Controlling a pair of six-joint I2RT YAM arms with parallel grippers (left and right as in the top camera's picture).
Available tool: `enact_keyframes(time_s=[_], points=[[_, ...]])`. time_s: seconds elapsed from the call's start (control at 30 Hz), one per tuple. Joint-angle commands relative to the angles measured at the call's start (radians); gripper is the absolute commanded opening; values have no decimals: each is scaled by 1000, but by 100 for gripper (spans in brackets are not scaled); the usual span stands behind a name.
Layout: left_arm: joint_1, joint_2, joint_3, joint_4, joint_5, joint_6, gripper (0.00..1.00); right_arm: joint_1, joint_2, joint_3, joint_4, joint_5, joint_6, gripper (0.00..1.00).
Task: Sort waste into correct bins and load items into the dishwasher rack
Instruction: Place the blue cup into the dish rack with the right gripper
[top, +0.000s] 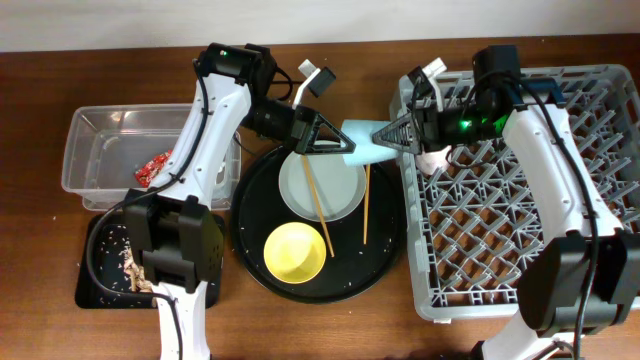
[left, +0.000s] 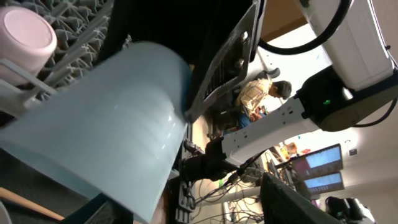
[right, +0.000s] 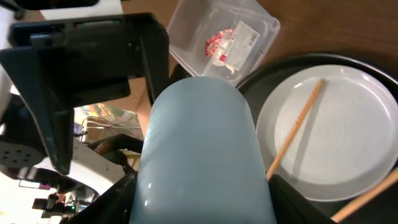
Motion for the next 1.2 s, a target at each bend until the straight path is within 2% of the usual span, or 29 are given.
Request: enact_keyframes(time_s=[0.0,0.1,0.17,0.23,0.33,0.43,0.57,0.63,0.73,1.0,1.07,1.1,1.17], points=[[35,-5,18,5,-10,5,66,-25,-18,20,-82,132,-8,52],[45,-5,18,-18,-88,5,66,-116,-59,69,-229,315,19,45],[45,-5,18,-17,-110,5,66,-172,-99,102,-315,462,100,45],[44,-5,18,-17,-122,5,66,-201,-143,104,-354,658,244,45],[44,-5,18,-17,-200,-14,66,-203,-158,101,-441,826,312,45],[44,-5,18,-13,-266,-39,66,-203,-158,77,-465,855,334,43],[44,-5,14,58,-394,-176,68,-139,-158,12,-453,856,333,43],[44,-5,14,88,-468,-257,73,-94,-158,-22,-449,911,334,42],[44,-5,14,88,-541,-277,77,-65,-158,-64,-427,941,357,43],[44,-5,14,92,-546,-280,78,-65,-147,-172,-309,956,360,42],[44,-5,14,92,-546,-280,78,-65,-145,-172,-298,956,360,48],[44,-5,14,94,-546,-280,78,-65,-145,-172,-299,956,360,57],[44,-5,14,103,-546,-280,79,-65,-145,-172,-302,959,360,67]])
